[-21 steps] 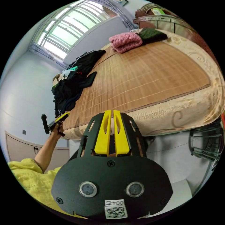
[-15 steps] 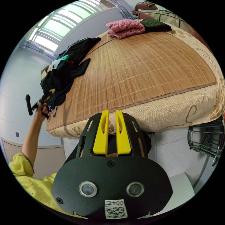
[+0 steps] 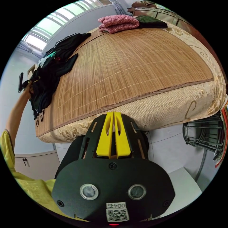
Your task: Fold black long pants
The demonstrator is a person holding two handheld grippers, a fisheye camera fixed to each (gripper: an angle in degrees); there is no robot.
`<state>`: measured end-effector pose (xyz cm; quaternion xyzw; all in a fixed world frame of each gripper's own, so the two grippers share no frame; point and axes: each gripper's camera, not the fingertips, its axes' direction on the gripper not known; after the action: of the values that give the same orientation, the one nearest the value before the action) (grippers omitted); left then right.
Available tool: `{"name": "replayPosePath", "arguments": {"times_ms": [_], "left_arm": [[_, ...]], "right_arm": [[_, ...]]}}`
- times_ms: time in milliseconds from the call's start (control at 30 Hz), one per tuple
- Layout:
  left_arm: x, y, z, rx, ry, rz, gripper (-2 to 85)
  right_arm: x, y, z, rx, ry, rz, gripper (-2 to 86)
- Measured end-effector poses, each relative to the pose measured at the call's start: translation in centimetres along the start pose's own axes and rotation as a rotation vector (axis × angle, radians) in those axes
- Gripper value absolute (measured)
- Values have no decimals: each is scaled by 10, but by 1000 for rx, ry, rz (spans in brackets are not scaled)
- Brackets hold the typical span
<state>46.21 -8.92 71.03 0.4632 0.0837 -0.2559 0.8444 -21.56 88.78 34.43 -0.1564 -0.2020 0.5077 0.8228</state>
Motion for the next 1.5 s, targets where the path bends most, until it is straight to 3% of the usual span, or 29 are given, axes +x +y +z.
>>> {"name": "replayPosePath", "arguments": {"times_ms": [233, 433, 533, 700, 933, 1133, 1267, 1400, 1500], "left_arm": [[-7, 112, -93, 226, 394, 69, 27], [18, 253, -98, 140, 619, 33, 35], [12, 304, -85, 35, 626, -38, 51], [-11, 358, -106, 47, 643, -154, 87], [-19, 348, -130, 81, 556, -164, 142], [5, 314, -118, -10, 385, -68, 186], [13, 296, -93, -85, 336, -36, 174], [16, 282, -65, -125, 324, -12, 80], [18, 284, -63, -54, 469, 17, 27]], "right_arm": [[-17, -1, 53, 0, -43, 20, -7], [-41, 2, 91, 0, 1, 1, -7], [-50, 4, 108, -1, 11, 1, -7], [-56, 8, 131, -1, -52, -4, -7], [-53, 22, 146, 109, -205, -46, -7], [-58, 23, 170, 102, -269, -49, -5], [-59, 26, 179, 158, -312, -31, 7], [-62, 33, 178, 221, -378, -57, 52], [-76, 37, 182, 188, -400, -107, 76]]}}
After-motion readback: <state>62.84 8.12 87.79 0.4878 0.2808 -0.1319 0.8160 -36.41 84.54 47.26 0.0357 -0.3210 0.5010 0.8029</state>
